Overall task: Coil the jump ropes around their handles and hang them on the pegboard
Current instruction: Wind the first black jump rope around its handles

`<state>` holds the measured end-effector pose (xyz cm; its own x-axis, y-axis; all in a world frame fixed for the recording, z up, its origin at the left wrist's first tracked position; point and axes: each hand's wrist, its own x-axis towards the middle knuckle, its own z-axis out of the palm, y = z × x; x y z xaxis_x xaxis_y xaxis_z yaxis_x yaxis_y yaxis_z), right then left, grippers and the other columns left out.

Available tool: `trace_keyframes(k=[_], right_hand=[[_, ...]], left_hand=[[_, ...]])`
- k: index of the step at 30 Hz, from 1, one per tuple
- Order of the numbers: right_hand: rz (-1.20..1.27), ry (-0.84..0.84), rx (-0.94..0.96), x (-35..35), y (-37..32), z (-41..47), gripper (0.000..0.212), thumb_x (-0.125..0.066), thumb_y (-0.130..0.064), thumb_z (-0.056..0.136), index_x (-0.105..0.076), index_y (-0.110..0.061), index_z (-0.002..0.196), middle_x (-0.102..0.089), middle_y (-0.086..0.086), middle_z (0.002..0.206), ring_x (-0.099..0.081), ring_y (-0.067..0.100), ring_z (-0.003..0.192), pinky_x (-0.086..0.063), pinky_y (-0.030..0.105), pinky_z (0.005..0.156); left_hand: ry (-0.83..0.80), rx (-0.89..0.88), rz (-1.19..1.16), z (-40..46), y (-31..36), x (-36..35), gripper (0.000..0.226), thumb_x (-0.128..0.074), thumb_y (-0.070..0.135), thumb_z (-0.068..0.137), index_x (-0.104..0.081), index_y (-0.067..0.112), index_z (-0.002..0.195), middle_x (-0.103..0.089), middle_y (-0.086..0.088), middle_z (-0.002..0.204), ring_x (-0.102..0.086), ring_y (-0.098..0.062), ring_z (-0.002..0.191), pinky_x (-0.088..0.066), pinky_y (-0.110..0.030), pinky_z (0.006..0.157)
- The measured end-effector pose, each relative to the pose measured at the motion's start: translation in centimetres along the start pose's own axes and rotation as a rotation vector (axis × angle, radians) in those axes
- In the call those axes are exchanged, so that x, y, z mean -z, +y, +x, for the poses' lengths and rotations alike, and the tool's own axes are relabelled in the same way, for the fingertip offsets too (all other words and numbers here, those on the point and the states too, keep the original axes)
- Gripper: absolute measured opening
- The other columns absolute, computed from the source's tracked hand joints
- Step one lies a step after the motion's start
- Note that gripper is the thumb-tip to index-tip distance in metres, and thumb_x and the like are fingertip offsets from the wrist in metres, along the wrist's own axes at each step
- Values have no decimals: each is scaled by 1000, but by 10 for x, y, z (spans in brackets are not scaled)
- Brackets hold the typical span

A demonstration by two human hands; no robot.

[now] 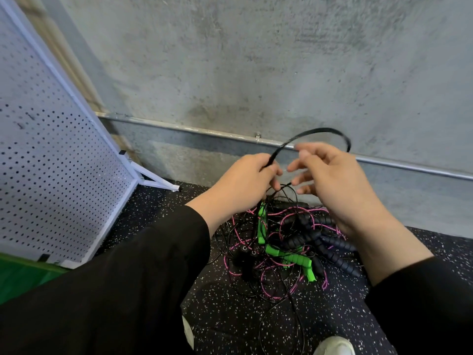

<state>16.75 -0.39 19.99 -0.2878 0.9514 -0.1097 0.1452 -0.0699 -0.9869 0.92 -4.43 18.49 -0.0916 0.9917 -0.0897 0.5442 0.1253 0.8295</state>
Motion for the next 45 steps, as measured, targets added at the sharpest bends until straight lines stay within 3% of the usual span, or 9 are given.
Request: trace_keyframes(k=[7,11,17,23,28,34,39,42,45], right_hand=[[-617,-400,-126,-11,30,-5,17,-64,-27,97,-62,-15,110,-72,11,85,-67,25,67,-59,45,68],[-590,-313,-47,-18,33,-5,22,-56,-29,102,-66,-14,90,-66,-1,69,-60,14,56,-56,40,65],[-487,-136,81,-12,25,1,24,-48,-26,106,-65,-21,90,-63,-3,65,-59,14,56,-56,44,66],[-270,-54,148,-7,7,0,25,-45,-18,107,-62,-15,90,-60,2,63,-54,11,53,-49,21,53],[-77,-70,134,-4,-1,-3,23,-44,-17,108,-64,-11,99,-60,2,65,-56,15,60,-50,24,54],[-126,-22,-26,0,9,3,23,-49,-9,102,-63,-11,120,-66,4,74,-57,17,59,-50,31,54],[-518,-323,-118,-3,23,0,25,-61,-23,99,-57,-30,122,-70,15,87,-61,14,60,-57,37,59],[-562,-371,-22,-12,28,-2,12,-63,-32,98,-65,-22,106,-70,23,87,-61,20,62,-57,54,70],[-553,-313,34,-15,27,-3,18,-57,-27,102,-68,-14,94,-70,17,80,-61,20,61,-57,51,71]], left_hand=[[63,-23,-630,-1,8,0,23,-44,16,108,-65,14,99,-61,0,70,-45,-13,49,-36,-20,49],[59,-63,-825,-2,13,3,23,-43,16,109,-66,10,108,-64,-4,76,-43,-14,53,-35,-26,52],[155,84,-464,3,3,7,29,-45,13,103,-71,13,115,-74,0,100,-50,-13,56,-39,-25,52],[-178,44,102,-4,1,1,19,-59,15,98,-70,25,110,-63,15,78,-53,3,60,-37,-10,53],[-95,-15,207,1,-3,-1,19,-58,26,102,-59,26,83,-55,13,68,-50,0,60,-34,-17,53],[61,-69,48,3,1,0,26,-53,19,104,-63,19,80,-63,23,60,-50,4,54,-42,-21,60],[114,-74,-347,1,6,1,21,-52,13,103,-67,16,88,-72,3,76,-52,-10,60,-43,-18,56],[88,-109,-534,0,7,0,23,-50,10,105,-67,14,91,-68,3,74,-50,-12,61,-42,-21,59],[93,-138,-660,2,6,1,23,-48,13,106,-69,13,97,-70,-1,81,-50,-13,62,-41,-26,62]])
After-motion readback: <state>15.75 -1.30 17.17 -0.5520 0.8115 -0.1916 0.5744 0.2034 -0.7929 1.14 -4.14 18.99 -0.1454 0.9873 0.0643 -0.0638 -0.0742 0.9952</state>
